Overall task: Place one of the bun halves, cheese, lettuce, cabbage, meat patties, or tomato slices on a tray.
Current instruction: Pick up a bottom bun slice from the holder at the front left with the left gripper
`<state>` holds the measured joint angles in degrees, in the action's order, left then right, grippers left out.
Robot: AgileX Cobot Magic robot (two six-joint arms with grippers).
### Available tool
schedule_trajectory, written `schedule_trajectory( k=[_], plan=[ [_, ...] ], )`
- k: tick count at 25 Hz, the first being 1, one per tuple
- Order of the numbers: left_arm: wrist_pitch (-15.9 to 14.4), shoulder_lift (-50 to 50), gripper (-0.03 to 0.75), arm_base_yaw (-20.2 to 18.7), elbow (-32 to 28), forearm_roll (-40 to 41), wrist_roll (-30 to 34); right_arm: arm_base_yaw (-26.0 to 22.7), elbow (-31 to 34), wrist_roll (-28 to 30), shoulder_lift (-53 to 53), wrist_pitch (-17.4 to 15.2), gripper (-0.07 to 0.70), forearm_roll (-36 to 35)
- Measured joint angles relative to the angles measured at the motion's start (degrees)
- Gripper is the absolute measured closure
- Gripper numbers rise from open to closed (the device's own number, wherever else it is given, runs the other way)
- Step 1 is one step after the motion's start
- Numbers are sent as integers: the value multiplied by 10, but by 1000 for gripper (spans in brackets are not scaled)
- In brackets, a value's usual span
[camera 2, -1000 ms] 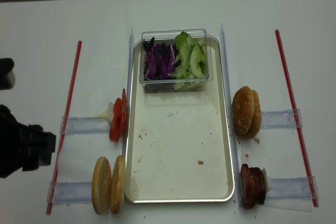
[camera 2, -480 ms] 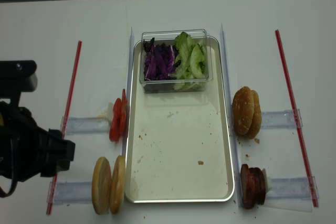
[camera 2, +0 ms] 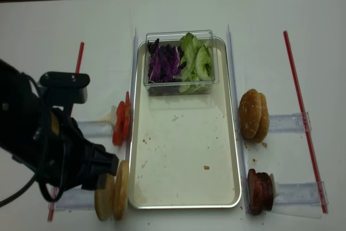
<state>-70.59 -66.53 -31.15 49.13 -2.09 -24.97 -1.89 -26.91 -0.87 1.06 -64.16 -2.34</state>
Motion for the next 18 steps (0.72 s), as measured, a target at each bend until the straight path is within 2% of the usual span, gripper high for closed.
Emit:
schedule_trajectory(
  k=[8, 14, 18],
  plan=[
    [5, -87, 249, -82, 36, 0, -49, 0, 0, 0, 0, 0, 478, 0],
    [8, -129, 249, -87, 39, 0, -56, 0, 0, 0, 0, 0, 478, 0],
    [26, -142, 249, -87, 39, -1, -57, 0, 0, 0, 0, 0, 478, 0]
  ],
)
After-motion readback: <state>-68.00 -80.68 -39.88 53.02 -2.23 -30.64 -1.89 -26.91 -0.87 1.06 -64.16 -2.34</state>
